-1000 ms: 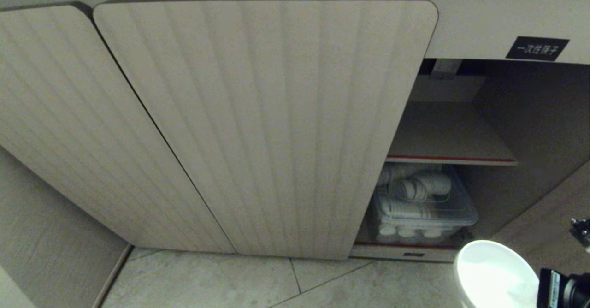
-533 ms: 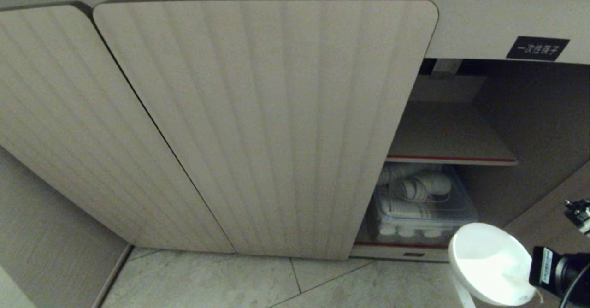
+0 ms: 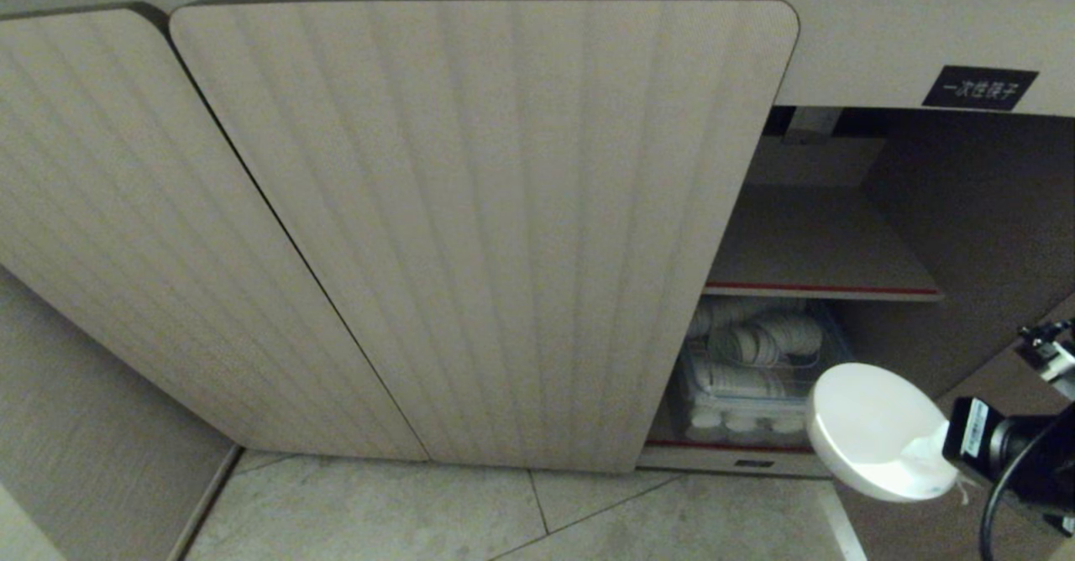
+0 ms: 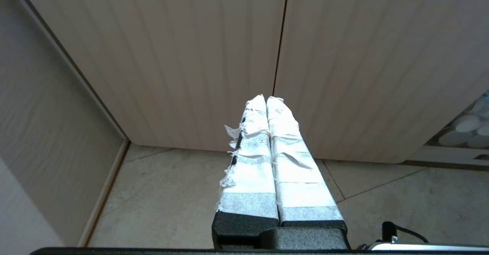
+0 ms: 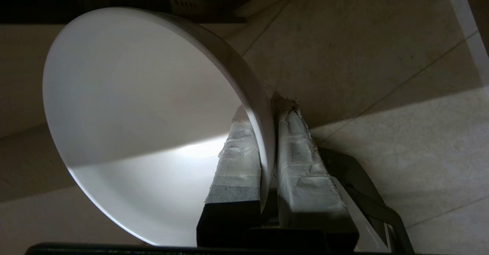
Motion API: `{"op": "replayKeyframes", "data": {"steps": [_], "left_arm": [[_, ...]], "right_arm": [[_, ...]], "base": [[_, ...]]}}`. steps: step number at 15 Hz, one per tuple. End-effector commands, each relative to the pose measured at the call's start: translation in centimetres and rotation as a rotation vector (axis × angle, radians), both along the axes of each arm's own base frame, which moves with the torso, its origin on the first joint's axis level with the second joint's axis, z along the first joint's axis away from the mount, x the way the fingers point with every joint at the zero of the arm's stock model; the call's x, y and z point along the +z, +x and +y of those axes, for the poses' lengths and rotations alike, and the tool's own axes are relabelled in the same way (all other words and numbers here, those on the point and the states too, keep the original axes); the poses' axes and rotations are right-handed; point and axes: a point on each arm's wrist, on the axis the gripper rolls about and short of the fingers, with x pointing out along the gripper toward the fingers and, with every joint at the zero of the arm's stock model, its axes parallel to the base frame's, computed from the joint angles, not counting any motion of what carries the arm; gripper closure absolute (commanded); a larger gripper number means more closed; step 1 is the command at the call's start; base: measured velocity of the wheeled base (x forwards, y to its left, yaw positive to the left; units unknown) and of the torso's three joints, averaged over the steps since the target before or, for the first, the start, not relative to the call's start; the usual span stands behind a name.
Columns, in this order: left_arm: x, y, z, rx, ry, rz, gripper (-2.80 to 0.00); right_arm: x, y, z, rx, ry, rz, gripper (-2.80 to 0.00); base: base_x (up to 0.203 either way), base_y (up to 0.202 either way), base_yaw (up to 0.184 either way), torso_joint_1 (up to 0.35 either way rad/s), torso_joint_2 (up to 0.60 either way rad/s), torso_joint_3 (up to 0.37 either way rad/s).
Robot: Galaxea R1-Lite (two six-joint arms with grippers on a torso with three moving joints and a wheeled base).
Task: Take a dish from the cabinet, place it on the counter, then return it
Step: Put it back into the cabinet
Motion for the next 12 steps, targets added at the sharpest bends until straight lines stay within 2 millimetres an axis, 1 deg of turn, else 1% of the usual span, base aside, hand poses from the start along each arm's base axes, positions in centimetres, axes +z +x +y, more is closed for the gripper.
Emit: {"op": "replayKeyframes", "data": {"steps": [1,9,12], "left_arm": [[0.0,0.0,0.0,0.001,-0.001,-0.001,0.0],[0.0,0.0,0.0,0.001,-0.001,0.0,0.0],[0.0,0.0,0.0,0.001,-0.001,-0.002,0.0]], "right_arm": [[0.1,0.9,0.1,-0.004,0.004,0.006,0.0],[1.2,4.0,0.1,-0.059,0.03,-0.014,0.0],[1.5,4.7,-0.2,-0.085,0.042,-0.022,0.0]], "base": [[0.0,0.0,0.0,0.0,0.0,0.0],[0.0,0.0,0.0,0.0,0.0,0.0],[0.0,0.0,0.0,0.0,0.0,0.0]]}}
